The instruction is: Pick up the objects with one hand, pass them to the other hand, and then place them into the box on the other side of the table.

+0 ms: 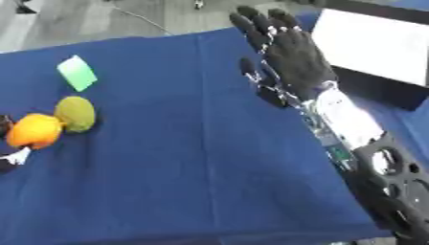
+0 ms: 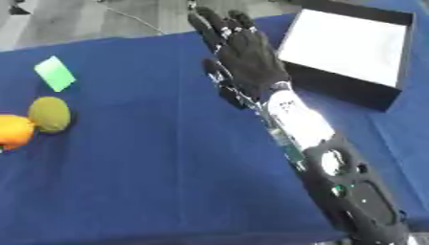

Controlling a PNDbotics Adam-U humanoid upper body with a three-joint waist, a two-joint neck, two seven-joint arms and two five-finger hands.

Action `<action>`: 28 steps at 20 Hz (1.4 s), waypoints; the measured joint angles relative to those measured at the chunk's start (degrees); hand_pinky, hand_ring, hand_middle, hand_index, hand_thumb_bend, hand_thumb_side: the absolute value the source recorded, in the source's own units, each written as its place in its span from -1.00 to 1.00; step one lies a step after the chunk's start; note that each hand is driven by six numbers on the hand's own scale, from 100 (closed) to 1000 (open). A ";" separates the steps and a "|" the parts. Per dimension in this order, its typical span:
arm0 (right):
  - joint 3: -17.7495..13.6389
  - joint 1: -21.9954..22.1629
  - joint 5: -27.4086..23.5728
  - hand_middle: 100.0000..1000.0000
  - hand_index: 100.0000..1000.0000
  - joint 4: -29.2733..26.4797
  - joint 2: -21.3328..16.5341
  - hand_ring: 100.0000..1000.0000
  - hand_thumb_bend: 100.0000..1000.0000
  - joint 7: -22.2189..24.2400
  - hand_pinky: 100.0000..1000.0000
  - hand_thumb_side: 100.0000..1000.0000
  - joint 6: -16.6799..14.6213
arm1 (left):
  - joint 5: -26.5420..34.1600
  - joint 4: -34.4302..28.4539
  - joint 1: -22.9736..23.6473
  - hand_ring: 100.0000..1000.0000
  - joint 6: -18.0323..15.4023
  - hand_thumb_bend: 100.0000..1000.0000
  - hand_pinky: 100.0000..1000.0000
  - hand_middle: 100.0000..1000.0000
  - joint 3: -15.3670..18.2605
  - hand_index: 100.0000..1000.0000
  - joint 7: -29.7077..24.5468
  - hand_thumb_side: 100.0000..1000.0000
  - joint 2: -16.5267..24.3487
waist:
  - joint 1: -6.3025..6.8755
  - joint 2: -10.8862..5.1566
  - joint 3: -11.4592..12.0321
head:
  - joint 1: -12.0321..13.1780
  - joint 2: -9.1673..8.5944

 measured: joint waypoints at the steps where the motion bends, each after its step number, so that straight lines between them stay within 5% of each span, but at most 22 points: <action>1: 0.14 -0.09 0.00 0.82 1.00 0.12 -0.01 0.24 -0.98 0.09 0.76 -1.00 -0.03 | 5.03 -1.09 -1.02 -0.42 -0.99 -1.00 0.04 -0.39 -0.72 -0.06 -3.18 -0.50 -0.09 | 0.00 -0.02 0.02 | 0.05 0.00; 7: 1.17 -1.07 1.71 0.84 1.00 0.32 -0.05 0.15 -0.69 2.01 0.78 -1.00 -0.80 | 36.51 -3.47 -7.95 -0.40 -2.65 -1.00 0.07 -0.37 -3.87 -0.04 -33.71 -0.50 -3.97 | -0.27 -0.23 0.01 | 0.37 0.00; 12: 2.13 -2.16 3.23 0.86 1.00 0.32 -0.05 0.07 -0.41 4.00 0.80 -0.84 -1.60 | 51.79 0.85 -14.86 -0.39 8.24 -1.00 0.08 -0.36 -5.19 -0.03 -44.22 -0.53 -8.55 | -1.07 -0.42 -0.23 | 1.12 0.00; 20: 3.50 -4.49 5.17 0.88 0.98 -0.74 -0.03 0.02 -0.25 6.49 0.82 -0.66 -3.76 | 56.13 6.42 -19.75 -0.39 15.83 -1.00 0.08 -0.37 -4.94 -0.04 -51.80 -0.51 -16.99 | -2.25 -0.34 -0.55 | 2.34 0.00; 28: 4.01 -5.61 5.03 0.87 0.99 -1.18 0.48 0.06 -0.38 7.46 0.81 -0.77 -4.41 | 54.76 4.24 -20.22 -0.39 20.34 -1.00 0.08 -0.36 -4.33 -0.03 -56.31 -0.47 -25.21 | -2.85 0.38 -0.67 | 3.11 0.00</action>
